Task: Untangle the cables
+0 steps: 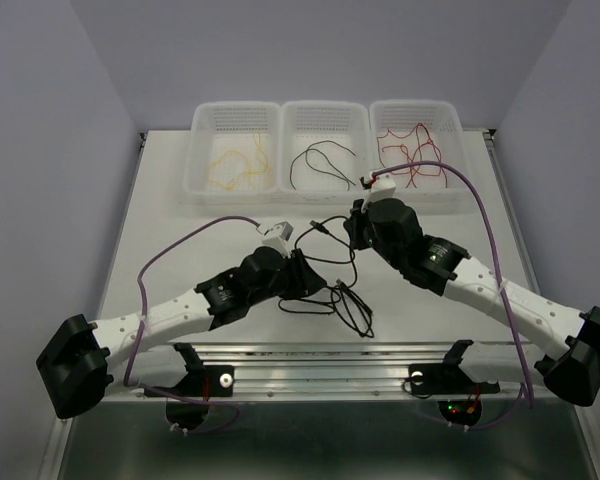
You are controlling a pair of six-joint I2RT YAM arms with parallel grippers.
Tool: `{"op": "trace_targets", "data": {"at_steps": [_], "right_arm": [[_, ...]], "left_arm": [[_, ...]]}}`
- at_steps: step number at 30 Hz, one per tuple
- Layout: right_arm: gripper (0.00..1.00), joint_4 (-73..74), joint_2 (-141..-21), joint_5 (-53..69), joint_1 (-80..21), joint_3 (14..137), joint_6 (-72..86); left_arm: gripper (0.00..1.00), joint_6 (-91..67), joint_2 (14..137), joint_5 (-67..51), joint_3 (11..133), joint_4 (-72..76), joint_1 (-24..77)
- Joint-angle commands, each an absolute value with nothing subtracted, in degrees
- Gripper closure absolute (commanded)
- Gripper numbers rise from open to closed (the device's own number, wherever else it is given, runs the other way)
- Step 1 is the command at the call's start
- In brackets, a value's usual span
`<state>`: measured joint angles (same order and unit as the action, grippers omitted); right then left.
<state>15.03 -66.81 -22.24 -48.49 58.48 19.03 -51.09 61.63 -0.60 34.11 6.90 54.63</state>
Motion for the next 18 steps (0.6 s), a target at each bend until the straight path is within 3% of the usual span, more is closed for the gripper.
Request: {"op": "trace_targets", "data": {"at_steps": [1, 2, 3, 11, 13, 15, 18], "right_arm": [[0.99, 13.4, -67.0, -25.7, -49.0, 61.9, 20.2], [0.99, 13.4, -67.1, -25.9, -49.0, 61.9, 20.3], [0.99, 13.5, -67.3, -26.8, -49.0, 61.9, 20.4], [0.97, 15.6, -68.3, -30.1, -49.0, 58.4, 23.4], [0.88, 15.6, -68.0, -30.5, -49.0, 56.1, 24.5], [0.87, 15.6, -67.7, -30.1, -49.0, 54.6, 25.6], [0.63, 15.6, -67.5, -28.9, -49.0, 52.1, 26.3]], "left_arm": [[0.69, -51.5, 59.6, 1.7, 33.4, 7.1, 54.9], [0.79, -51.7, 59.4, 1.8, 33.6, 6.1, 54.9], [1.00, -51.9, 58.8, 2.5, 33.8, 5.3, 55.0], [1.00, -53.6, 49.8, 14.7, 38.7, -6.2, 54.9], [1.00, -53.5, 46.9, 18.4, 41.2, -9.8, 54.9], [1.00, -53.4, 45.4, 20.4, 43.1, -12.2, 54.9], [1.00, -53.0, 44.0, 22.6, 45.2, -13.8, 54.9]]}}
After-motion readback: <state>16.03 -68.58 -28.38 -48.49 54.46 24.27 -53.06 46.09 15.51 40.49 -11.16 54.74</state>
